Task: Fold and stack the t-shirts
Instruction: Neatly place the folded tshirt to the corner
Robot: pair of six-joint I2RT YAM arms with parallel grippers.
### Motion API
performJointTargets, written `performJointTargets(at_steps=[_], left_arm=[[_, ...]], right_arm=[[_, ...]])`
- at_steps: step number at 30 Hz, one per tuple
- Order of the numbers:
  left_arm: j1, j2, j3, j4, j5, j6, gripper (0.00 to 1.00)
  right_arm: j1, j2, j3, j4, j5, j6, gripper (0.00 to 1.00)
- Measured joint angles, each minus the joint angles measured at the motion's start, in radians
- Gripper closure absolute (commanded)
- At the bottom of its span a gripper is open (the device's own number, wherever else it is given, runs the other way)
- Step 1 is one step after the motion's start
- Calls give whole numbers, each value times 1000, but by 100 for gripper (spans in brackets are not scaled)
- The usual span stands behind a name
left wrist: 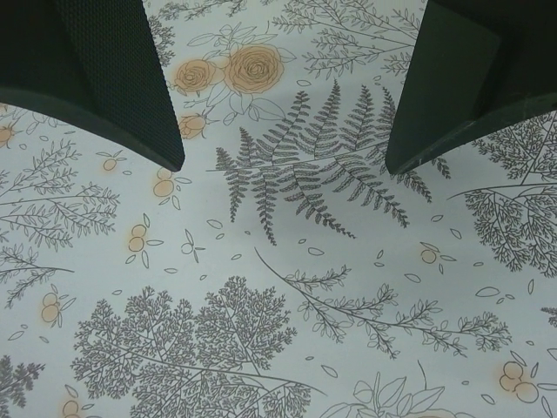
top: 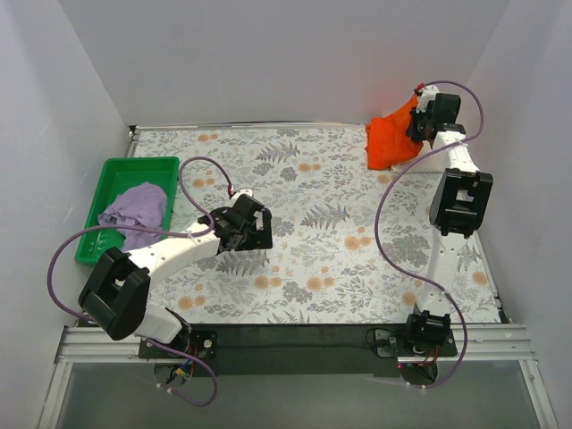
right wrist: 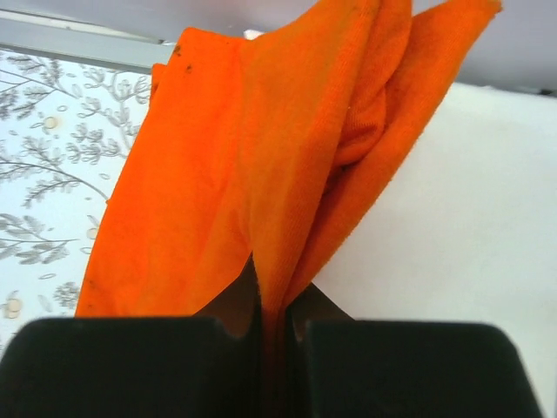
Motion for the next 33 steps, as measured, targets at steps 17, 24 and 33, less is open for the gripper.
performJointTargets(at_steps=[17,24,33], left_arm=[[0,77,18,-18,60,-8,5],[0,77,18,-19,81,-15,5],[0,79,18,-21,93,-19,5]], right_arm=[[-83,2,44,-33,5,-140,98],[-98,33,44,-27,70,-190,91],[-95,121,64,5,170,-233,57]])
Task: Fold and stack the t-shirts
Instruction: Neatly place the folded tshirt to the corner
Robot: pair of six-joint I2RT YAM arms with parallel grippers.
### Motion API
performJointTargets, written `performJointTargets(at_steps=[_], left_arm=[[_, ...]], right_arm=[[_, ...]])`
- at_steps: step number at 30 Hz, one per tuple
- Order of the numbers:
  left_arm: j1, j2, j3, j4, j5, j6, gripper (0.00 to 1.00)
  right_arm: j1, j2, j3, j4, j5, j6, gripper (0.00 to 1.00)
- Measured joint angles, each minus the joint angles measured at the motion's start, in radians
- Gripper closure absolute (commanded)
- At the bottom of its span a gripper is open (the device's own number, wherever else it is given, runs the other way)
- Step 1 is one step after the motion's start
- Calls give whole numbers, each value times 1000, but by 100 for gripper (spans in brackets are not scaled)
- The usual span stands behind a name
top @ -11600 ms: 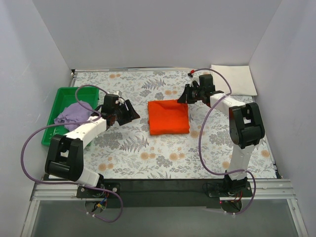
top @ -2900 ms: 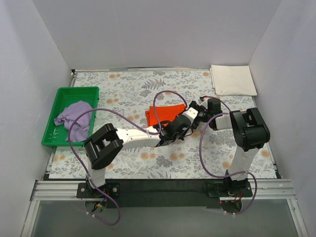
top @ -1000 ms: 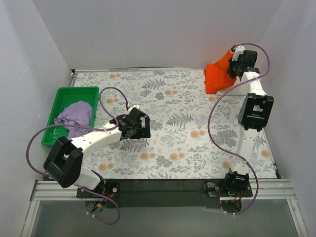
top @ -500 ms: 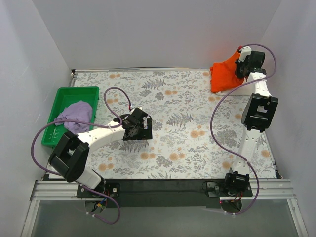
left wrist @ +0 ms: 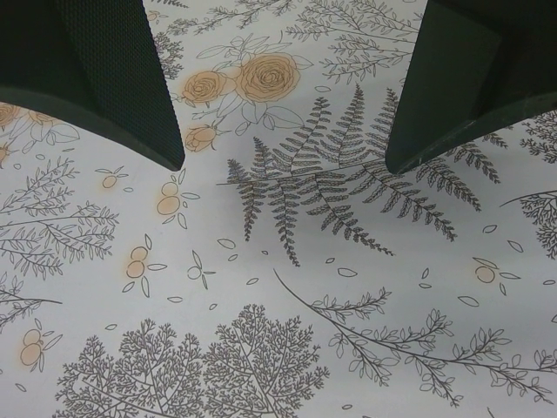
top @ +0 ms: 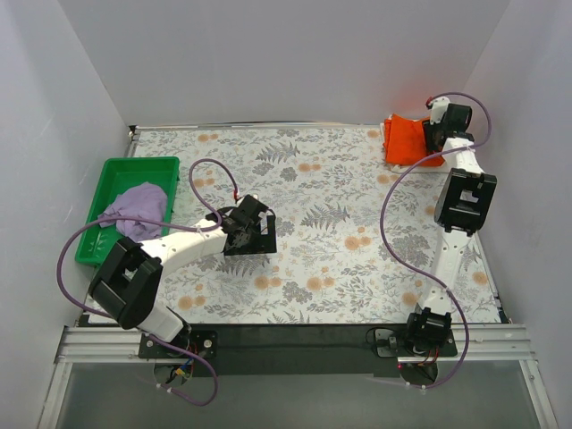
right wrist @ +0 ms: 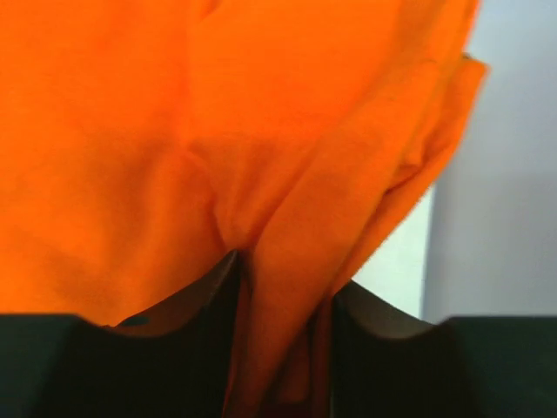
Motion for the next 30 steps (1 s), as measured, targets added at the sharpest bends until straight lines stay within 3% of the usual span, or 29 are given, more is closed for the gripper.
performJointTargets(at_steps=[7,12,16,23,30], left_arm=[[0,8,0,1,4,-4,6],[0,8,0,3,3,-3,6],[0,3,2,5,3,-4,6],[0,-53,31,-5,-15,-15,5],[0,-243,131,-107,-125,-63,4]], right_arm=[[12,0,-2,73,140,6,56],[27,-44,-59,111,206,29,42],[49,-159,-181,117,225,68,33],[78,-459,-458,126,180,261,31],[74,-753,-660,50,63,459,28]])
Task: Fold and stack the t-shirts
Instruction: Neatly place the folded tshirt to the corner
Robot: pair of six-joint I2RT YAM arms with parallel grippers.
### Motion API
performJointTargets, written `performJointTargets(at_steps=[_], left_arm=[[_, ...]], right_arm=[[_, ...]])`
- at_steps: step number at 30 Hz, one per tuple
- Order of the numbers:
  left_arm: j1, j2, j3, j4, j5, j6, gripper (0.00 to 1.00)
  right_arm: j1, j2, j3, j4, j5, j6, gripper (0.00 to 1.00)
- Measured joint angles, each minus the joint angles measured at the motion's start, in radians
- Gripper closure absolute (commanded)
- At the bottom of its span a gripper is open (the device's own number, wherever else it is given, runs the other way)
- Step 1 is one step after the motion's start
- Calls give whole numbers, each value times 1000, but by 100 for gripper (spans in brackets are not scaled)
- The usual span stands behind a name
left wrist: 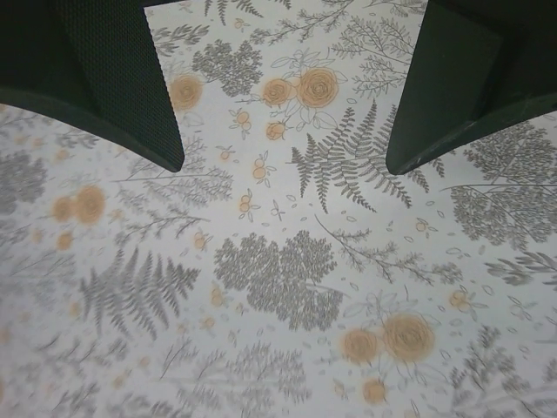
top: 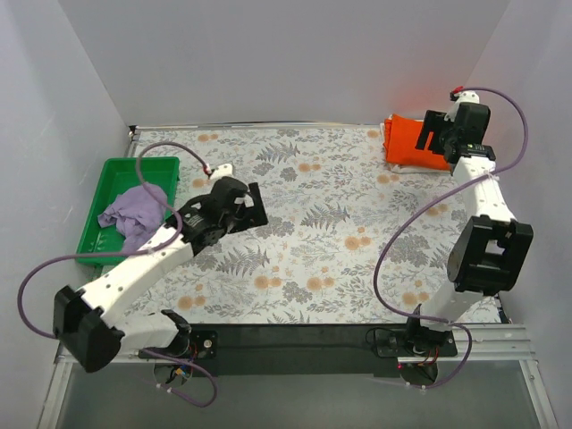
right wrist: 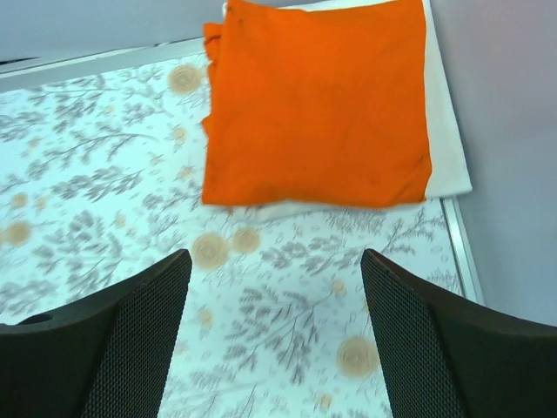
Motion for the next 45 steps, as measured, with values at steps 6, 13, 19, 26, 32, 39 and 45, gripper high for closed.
performJointTargets(at_steps=[6,13,19,26,32,39,45], left_arm=[[0,-293,90,-124,-190,-31,2],[4,-654,107,-171,-336,-3,2],[5,-857,72,-161,-341,50,2],[5,-929,43,-183,-330,95,2],[5,-991,41,-196,-341,123,2],[5,-999,29,-207,-344,137,2],[5,-1025,12,-211,-336,137,2]], right_arm=[[-2,-307,-68,-153,-45,60,24],[-5,-837,-204,-240,-38,87,2],[-5,-1222,-314,-326,5,86,2],[-5,-1436,-396,-454,14,89,2],[-5,-1483,-397,-504,-19,103,2],[-5,-1482,-397,-523,-56,118,2],[-5,-1490,-398,-539,-64,125,2]])
